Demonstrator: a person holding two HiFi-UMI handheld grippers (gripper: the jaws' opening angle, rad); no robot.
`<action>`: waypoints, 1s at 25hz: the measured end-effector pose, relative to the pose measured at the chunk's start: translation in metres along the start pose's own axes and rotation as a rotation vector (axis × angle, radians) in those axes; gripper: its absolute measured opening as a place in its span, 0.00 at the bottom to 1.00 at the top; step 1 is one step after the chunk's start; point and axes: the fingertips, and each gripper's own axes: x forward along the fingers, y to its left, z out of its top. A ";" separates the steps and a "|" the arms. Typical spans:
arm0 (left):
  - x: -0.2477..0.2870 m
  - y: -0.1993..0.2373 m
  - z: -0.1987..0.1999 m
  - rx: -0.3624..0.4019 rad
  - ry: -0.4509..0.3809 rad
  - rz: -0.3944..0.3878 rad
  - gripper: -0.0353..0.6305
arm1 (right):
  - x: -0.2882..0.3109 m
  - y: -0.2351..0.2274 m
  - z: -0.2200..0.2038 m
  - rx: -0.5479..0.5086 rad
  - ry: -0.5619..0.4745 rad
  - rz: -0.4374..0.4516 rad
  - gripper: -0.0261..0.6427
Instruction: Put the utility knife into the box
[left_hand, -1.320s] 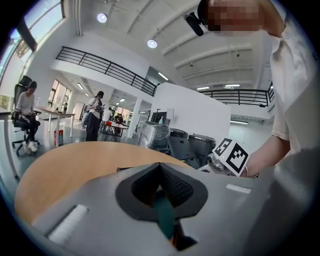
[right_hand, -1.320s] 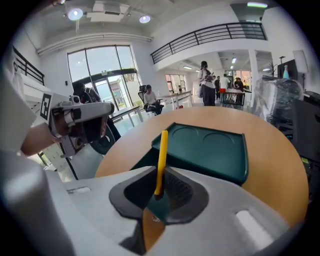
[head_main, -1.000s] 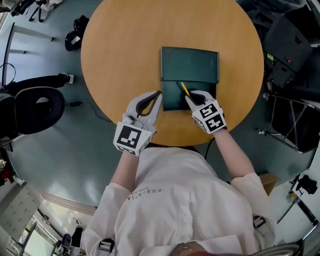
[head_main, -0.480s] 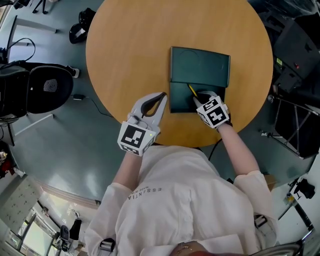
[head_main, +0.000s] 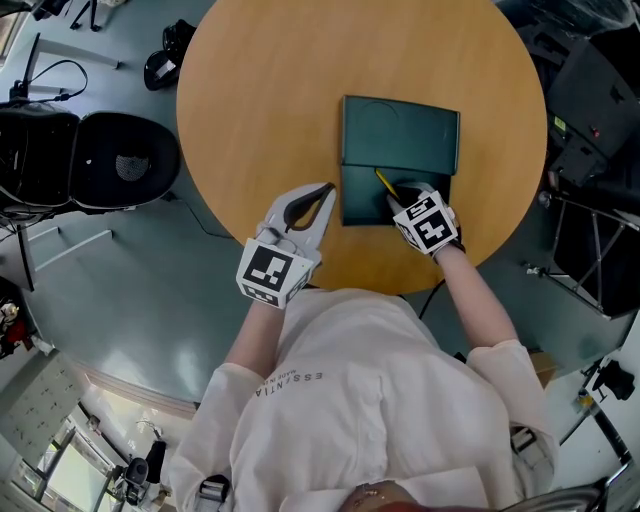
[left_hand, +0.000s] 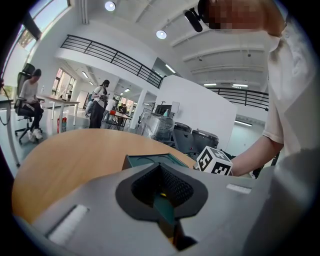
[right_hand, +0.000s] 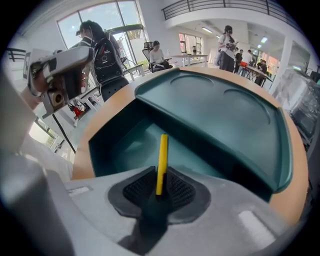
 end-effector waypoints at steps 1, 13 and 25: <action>0.000 0.000 0.000 -0.001 0.004 -0.001 0.07 | -0.001 0.002 0.002 0.007 -0.010 0.012 0.15; -0.006 -0.024 0.021 0.027 -0.059 0.005 0.07 | -0.105 0.003 0.064 0.119 -0.513 -0.080 0.07; -0.036 -0.086 0.067 0.147 -0.203 0.023 0.07 | -0.245 0.019 0.079 0.185 -0.954 -0.195 0.03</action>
